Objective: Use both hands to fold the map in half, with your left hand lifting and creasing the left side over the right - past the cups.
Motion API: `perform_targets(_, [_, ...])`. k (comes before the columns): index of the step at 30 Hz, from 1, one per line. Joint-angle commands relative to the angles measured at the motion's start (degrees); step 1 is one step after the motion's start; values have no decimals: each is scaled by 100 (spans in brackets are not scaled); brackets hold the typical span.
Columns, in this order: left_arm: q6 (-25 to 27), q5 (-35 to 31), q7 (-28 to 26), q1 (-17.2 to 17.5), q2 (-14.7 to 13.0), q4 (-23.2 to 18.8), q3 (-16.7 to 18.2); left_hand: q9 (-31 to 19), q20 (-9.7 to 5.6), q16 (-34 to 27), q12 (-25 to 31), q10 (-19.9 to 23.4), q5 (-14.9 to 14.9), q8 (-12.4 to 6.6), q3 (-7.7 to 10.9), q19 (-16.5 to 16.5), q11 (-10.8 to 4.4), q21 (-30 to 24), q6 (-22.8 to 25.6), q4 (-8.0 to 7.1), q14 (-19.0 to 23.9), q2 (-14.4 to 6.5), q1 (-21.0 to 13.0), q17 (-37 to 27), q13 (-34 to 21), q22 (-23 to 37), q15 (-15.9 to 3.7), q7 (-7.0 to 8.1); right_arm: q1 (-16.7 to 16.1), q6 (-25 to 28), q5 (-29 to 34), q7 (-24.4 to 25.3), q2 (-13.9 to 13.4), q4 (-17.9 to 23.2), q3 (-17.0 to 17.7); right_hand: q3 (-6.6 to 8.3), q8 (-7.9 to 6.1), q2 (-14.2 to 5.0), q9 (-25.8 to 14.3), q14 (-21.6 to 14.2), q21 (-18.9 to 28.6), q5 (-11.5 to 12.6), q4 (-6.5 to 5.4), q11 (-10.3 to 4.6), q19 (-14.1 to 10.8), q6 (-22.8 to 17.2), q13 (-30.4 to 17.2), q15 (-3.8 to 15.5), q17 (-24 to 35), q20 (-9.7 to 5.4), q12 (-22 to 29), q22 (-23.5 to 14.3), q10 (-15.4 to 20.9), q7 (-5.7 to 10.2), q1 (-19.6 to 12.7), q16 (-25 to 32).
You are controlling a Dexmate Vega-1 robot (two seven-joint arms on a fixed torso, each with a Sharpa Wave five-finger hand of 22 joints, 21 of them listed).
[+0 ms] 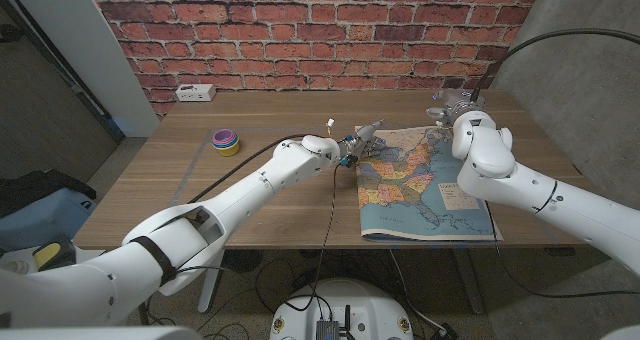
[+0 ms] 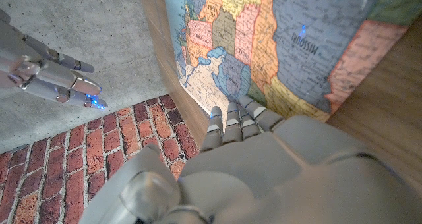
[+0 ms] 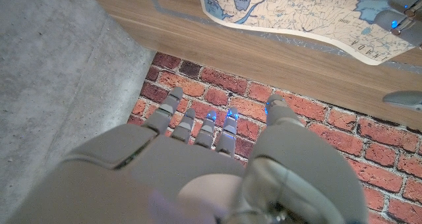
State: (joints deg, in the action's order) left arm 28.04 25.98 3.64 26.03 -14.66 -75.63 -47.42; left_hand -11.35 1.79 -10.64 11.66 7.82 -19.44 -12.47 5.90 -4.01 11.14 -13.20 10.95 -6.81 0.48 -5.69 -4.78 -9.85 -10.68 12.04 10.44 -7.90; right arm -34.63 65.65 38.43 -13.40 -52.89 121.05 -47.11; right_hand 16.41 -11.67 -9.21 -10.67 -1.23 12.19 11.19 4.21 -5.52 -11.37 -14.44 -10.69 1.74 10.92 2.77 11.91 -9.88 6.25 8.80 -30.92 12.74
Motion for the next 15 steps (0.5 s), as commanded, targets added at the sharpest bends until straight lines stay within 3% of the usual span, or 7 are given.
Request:
perform_targets(1, [-46,-7,-39,-21,31,45,20,-6,1053,5,11,-7,11,1,3,1038,59,110,49,-57,15,-277,-16,-20,-8,-126,94,-399,-170,-14,-675,411,47,-136,116,20,24,-39,-10,11,-10,20,-48,13,-35,-33,-15,290,15,-13,-25,-17,-10,-14,36,-13])
perform_targets(15, [-62,6,-68,9,8,42,54,-7,1053,7,7,-19,29,7,15,1029,53,114,73,-84,10,-268,-15,-20,-8,-126,94,-399,-230,155,-1344,896,27,-146,80,31,32,-56,-10,22,-21,26,-44,18,-36,-43,-15,287,5,-18,-35,-18,-8,-31,30,-30])
